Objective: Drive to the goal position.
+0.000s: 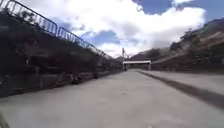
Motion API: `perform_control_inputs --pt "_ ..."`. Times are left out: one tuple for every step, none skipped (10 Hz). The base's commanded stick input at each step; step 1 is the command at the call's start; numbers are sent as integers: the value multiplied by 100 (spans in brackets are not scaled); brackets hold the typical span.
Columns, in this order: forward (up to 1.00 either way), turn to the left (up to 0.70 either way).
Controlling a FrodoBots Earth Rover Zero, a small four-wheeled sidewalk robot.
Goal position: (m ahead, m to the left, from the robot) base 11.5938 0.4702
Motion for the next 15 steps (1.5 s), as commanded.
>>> perform_control_inputs --pt "70 0" --pt "70 0" --pt "70 0" --pt "70 0" --pt "70 0" --pt "70 0" --pt "70 0" --pt "70 0" --pt "70 0" --pt "70 0" --pt "70 0" --pt "70 0" --pt "70 0" --pt "70 0" --pt "70 0"
